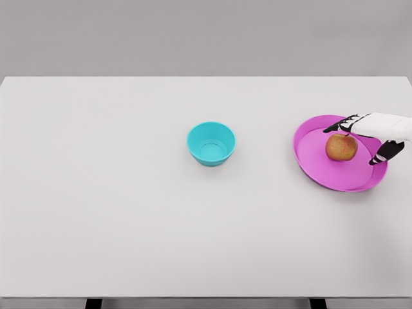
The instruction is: Put the apple from the pink plate into the blue bowl with your right arm
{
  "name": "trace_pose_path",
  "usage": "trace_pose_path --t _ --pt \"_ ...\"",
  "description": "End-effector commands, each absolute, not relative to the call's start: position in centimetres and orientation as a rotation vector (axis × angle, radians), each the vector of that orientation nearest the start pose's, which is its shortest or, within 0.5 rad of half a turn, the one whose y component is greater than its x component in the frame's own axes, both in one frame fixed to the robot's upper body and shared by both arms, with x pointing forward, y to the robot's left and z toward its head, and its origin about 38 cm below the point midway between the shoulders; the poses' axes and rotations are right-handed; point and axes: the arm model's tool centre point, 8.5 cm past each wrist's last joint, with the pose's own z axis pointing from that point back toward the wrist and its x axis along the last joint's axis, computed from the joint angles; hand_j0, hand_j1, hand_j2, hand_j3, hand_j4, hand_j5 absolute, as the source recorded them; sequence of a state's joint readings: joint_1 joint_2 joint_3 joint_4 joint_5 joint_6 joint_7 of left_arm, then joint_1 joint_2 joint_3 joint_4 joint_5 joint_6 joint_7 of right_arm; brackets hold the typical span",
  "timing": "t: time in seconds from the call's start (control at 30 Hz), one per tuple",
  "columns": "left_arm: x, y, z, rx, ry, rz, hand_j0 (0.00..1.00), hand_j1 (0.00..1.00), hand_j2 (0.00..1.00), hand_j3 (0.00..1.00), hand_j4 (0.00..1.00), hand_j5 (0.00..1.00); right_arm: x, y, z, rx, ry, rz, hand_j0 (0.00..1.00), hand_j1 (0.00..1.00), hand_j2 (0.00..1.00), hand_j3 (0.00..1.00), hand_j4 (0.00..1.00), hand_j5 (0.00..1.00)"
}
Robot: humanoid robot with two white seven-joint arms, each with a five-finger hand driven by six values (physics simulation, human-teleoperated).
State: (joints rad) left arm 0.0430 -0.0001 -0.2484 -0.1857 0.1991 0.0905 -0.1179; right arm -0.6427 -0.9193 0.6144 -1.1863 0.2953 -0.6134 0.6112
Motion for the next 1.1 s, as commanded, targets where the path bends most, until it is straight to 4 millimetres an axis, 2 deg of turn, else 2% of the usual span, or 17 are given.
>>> trace_pose_path --t 0.0,0.6,0.73,0.93,1.07 --pt "2.5 24.6 -26.4 -0.071 -0.042 -0.054 1.0 1.0 1.0 1.0 1.0 1.0 43.9 -41.1 19.2 -0.38 -1.123 1.91 1.0 1.0 1.0 1.0 1.0 1.0" --pt "2.5 24.6 -26.4 -0.071 -0.042 -0.054 1.0 1.0 1.0 1.0 1.0 1.0 43.8 -41.2 18.9 -0.375 -1.115 1.908 1.0 1.0 1.0 1.0 1.0 1.0" --pt "2.5 24.6 -26.4 -0.071 -0.042 -0.054 1.0 1.0 1.0 1.0 1.0 1.0 43.9 -40.4 18.2 -0.352 -1.122 1.912 1.0 1.0 1.0 1.0 1.0 1.0" --pt "2.5 24.6 -26.4 -0.071 -0.042 -0.054 1.0 1.0 1.0 1.0 1.0 1.0 44.2 -40.4 18.7 -0.364 -1.131 1.911 1.0 1.0 1.0 1.0 1.0 1.0" --pt "2.5 24.6 -26.4 -0.071 -0.042 -0.054 1.0 1.0 1.0 1.0 1.0 1.0 44.7 -39.8 18.0 -0.344 -1.124 1.912 1.0 1.0 1.0 1.0 1.0 1.0"
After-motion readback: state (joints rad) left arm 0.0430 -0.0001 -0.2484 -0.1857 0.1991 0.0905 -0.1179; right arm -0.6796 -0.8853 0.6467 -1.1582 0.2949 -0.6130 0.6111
